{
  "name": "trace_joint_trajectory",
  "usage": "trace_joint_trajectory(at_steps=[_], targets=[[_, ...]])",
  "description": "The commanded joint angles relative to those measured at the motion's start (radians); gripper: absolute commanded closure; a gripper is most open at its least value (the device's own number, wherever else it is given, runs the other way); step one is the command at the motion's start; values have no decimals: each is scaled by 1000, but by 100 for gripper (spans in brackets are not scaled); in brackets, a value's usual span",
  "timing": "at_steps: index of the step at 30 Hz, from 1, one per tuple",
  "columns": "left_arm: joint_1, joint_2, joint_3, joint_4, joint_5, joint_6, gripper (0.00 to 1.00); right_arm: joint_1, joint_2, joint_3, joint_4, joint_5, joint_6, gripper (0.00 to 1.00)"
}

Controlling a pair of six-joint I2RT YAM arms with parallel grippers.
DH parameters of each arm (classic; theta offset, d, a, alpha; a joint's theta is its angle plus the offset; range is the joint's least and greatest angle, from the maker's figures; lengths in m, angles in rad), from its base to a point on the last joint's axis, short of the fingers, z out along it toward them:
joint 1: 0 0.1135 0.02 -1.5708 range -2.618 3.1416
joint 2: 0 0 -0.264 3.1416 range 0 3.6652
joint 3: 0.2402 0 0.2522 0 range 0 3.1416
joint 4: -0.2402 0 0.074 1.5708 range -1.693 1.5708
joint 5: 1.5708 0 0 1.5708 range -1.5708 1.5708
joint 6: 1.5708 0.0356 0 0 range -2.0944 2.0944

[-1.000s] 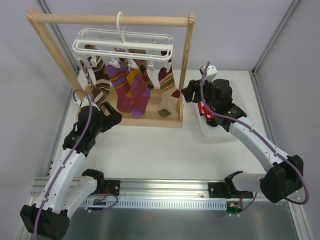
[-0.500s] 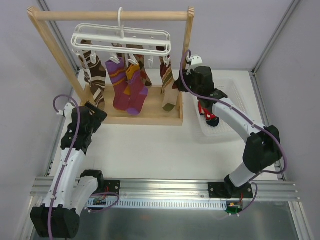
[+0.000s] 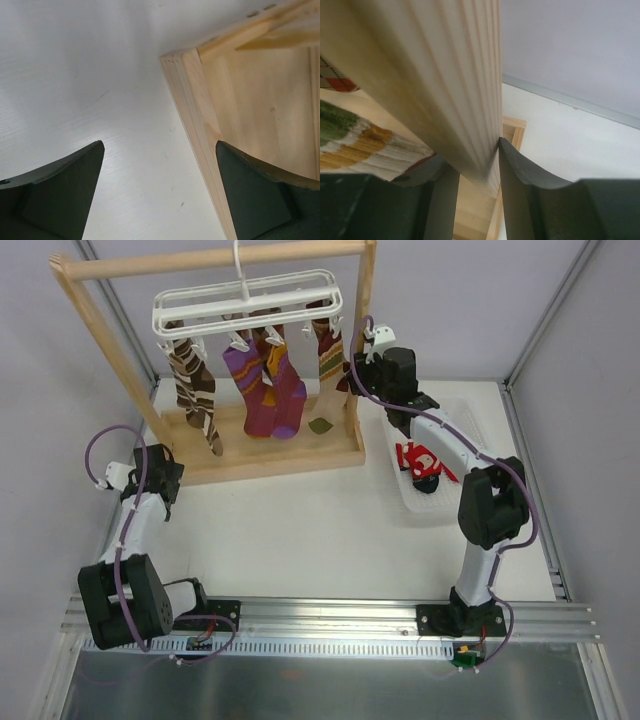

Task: Clip the socks to the hanger
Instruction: Move the clothesline to the center of the board.

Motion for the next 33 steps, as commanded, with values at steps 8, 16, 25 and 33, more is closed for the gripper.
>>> trace_joint_trajectory(at_steps=[8,16,25,33], targets=[[51,207,56,190,6,-124,9,6,63,76,67,-112,-5,62],[53,339,87,198,17,-195,25,6,67,82,41,-130,3,62],[54,323,27,183,3,-264,62,6,174,235,-23,-130,3,63],[54,143,-114,141,-32,-369,78,26,274,346,-31,-176,38,64]])
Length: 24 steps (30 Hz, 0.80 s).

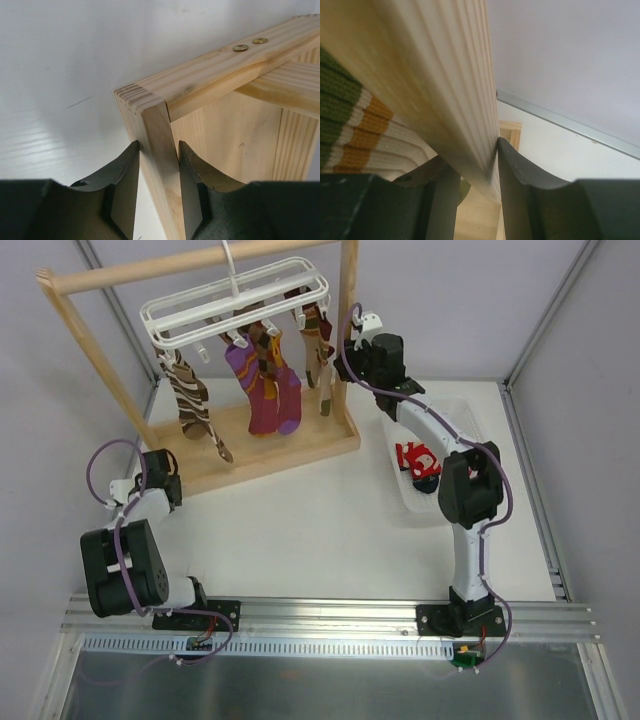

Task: Clip the socks to the hanger
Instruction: Move the clothesline to the center of the board.

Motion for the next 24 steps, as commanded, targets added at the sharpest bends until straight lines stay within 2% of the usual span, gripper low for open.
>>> trace_joint_trajectory(at_steps=[1,5,8,10,19,24], targets=[[6,-123,-109,-101,-67,-80,78,42,54,78,-11,-97,41,64],[5,-316,-194,-152,-139,-129,79,101,108,133,-23,-88,18,63],[8,-369,-202,-158,-168,-71,78,130,137,184,-37,-81,18,62],[14,-360,-177,-161,-154,-10,78,142,162,204,-37,-68,26,62],[43,-182,-94,-149,-67,10,78,167,318,457,-48,-15,44,62],[43,-154,-50,-123,-67,33,77,168,355,520,-34,8,50,56]])
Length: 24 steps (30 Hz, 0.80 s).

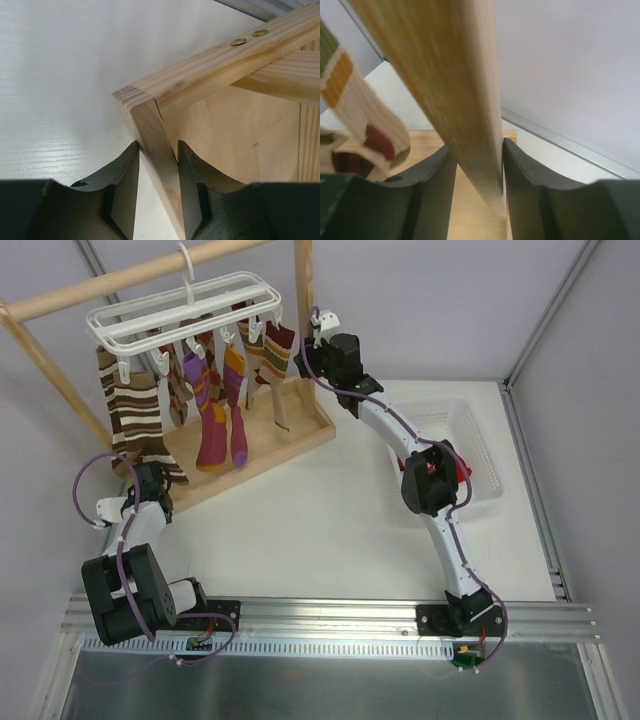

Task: Clip the socks to the hanger
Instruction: Move the clothesline to the center of the board, then reset both arms

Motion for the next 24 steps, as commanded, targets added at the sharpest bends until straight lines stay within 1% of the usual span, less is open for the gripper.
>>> trace_joint_trajectory(at_steps=[1,3,4,5,6,7,8,9,10,11,12,13,14,15,16,17,18,19,20,21,24], targets=[[-8,20,45,57,42,80,77,46,16,56,-3,-48,31,54],[-7,20,69,59,43,112,76,46,-19,39,-45,-55,22,43],[-8,19,78,57,58,126,75,44,-43,-17,-53,-69,16,38],[-8,10,80,57,77,134,73,41,-107,-57,-56,-71,11,26],[-7,1,75,57,92,135,67,41,-151,-100,-56,-71,2,21],[-8,-12,68,57,106,134,66,38,-192,-202,-53,-75,-4,17],[-8,-45,62,57,127,135,65,37,-230,-243,-53,-75,-9,13],[-8,-65,52,57,130,157,63,34,-313,-287,-62,-74,-15,11],[-8,-87,49,57,134,177,59,27,-349,-323,-69,-77,-16,11],[-8,-136,51,54,140,203,56,24,-393,-402,-76,-72,-16,10],[-7,-160,55,53,144,262,53,18,-468,-444,-76,-71,-10,9],[-10,-191,55,43,147,286,42,17,-511,-482,-71,-75,-7,9],[-8,-258,55,34,150,304,36,14,-546,-560,-66,-75,-3,8],[-8,-297,54,4,147,332,29,10,-617,-590,-72,-72,-1,8],[-8,-332,54,-13,144,345,17,10,-648,-620,-82,-65,5,7],[-8,-399,64,-32,140,373,13,7,-675,-663,-95,-60,8,5],[-10,-426,77,-94,134,385,10,4,-709,-689,-132,-57,10,3],[-10,-461,92,-122,134,401,7,4,-761,-708,-148,-55,13,0],[-22,-472,121,-150,135,422,4,1,-787,-725,-167,-54,16,0],[-31,-481,132,-180,146,466,4,3,-806,-751,-215,-48,14,3],[-56,-530,160,-227,163,519,2,3,-864,-795,-298,-3,13,3]])
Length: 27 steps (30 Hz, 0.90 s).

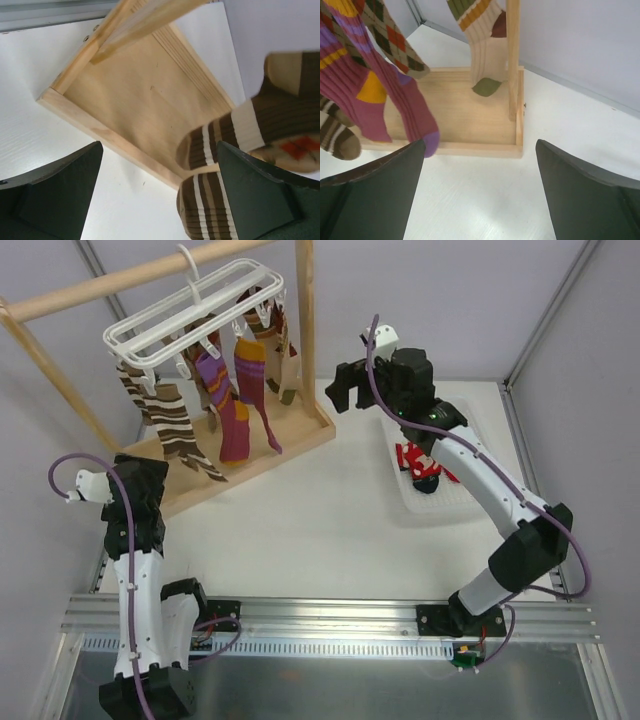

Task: Clip the socks to the hanger
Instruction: Reset both arms

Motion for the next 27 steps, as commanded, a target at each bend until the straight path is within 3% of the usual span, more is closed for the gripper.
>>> trace_joint_trajectory(at_steps=[1,4,10,17,21,27], targets=[[-31,-55,46,-137,20,116,2,-2,-70,-64,-132,52,8,3],[-64,-104,70,-179,16,165,1,-2,-125,-153,-191,101,21,3],[-120,-202,128,-191,117,348,1,-2,-431,-442,-129,260,67,3],[-198,-293,168,-190,486,553,1,0,-809,-715,-180,285,159,3],[-256,-317,201,-179,629,664,1,0,-992,-788,-246,358,199,3],[-328,-340,194,-90,678,693,1,-2,-1179,-848,-343,432,222,3]])
